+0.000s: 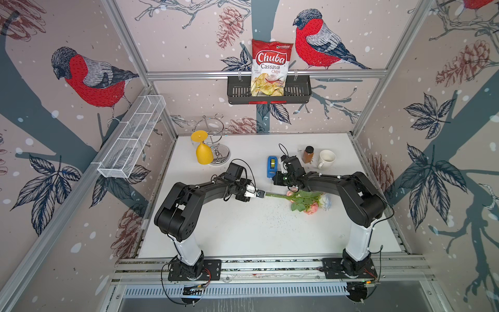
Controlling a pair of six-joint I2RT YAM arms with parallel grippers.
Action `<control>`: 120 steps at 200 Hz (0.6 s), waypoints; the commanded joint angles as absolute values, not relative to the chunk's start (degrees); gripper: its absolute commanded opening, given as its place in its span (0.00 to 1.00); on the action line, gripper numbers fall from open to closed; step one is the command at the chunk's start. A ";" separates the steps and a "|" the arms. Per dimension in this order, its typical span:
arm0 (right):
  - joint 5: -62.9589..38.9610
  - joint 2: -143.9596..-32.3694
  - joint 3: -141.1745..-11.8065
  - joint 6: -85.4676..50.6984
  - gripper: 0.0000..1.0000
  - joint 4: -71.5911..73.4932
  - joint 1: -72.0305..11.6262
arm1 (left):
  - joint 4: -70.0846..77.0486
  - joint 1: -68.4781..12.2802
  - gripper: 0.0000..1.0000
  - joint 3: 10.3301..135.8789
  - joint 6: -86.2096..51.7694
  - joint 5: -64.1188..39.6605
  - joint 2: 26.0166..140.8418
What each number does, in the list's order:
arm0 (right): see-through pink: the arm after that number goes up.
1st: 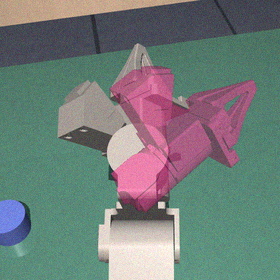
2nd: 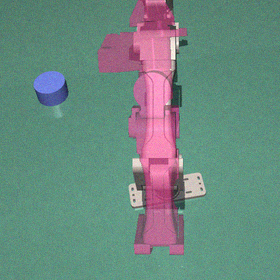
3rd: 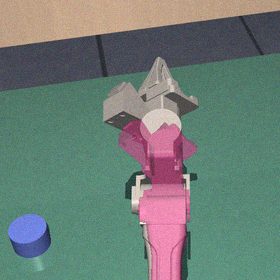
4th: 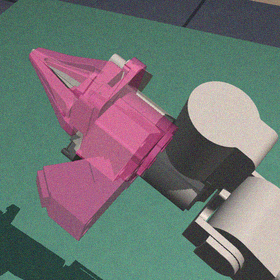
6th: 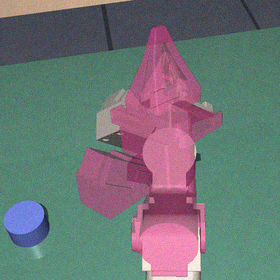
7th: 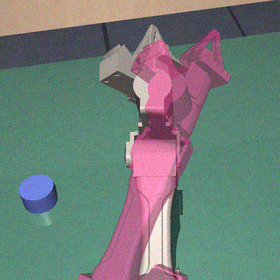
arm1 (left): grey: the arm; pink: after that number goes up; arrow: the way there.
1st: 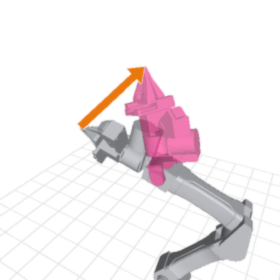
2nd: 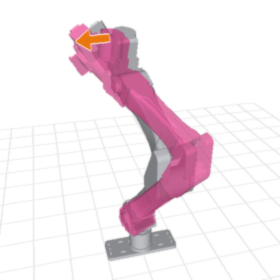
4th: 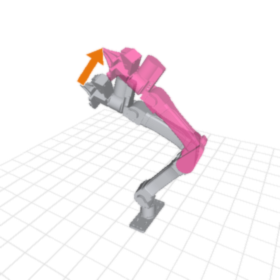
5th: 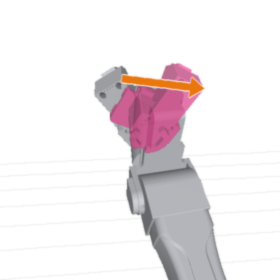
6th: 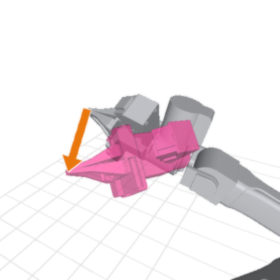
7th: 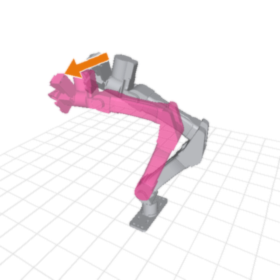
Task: Wrap bouquets with tape
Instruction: Tear off the tape using the Tape Cutter.
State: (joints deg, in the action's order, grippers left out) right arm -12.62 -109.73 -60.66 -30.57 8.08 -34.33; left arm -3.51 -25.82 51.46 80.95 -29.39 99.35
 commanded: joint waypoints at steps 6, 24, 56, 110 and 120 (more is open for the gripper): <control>-11.58 -111.46 -60.29 -32.25 0.00 6.32 -34.48 | -5.53 -26.02 0.00 51.71 81.92 -32.38 98.89; -8.69 -112.36 -60.25 -32.17 0.00 4.69 -34.89 | -5.32 -26.02 0.00 51.59 81.91 -32.43 98.41; -5.72 -112.42 -59.77 -32.53 0.00 3.75 -35.46 | -5.67 -26.02 0.00 51.52 82.00 -32.54 97.87; -1.16 -113.02 -61.18 -32.67 0.00 1.02 -37.34 | -5.89 -26.02 0.00 51.25 82.27 -32.60 96.95; -1.21 -113.03 -60.81 -33.40 0.00 1.26 -37.35 | -5.89 -26.02 0.00 51.16 82.27 -32.70 96.81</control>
State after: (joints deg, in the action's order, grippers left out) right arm -3.99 -112.12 -61.47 -31.86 9.17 -37.12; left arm -2.87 -25.82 51.44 80.84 -27.00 97.49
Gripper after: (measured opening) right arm 0.049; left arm 0.085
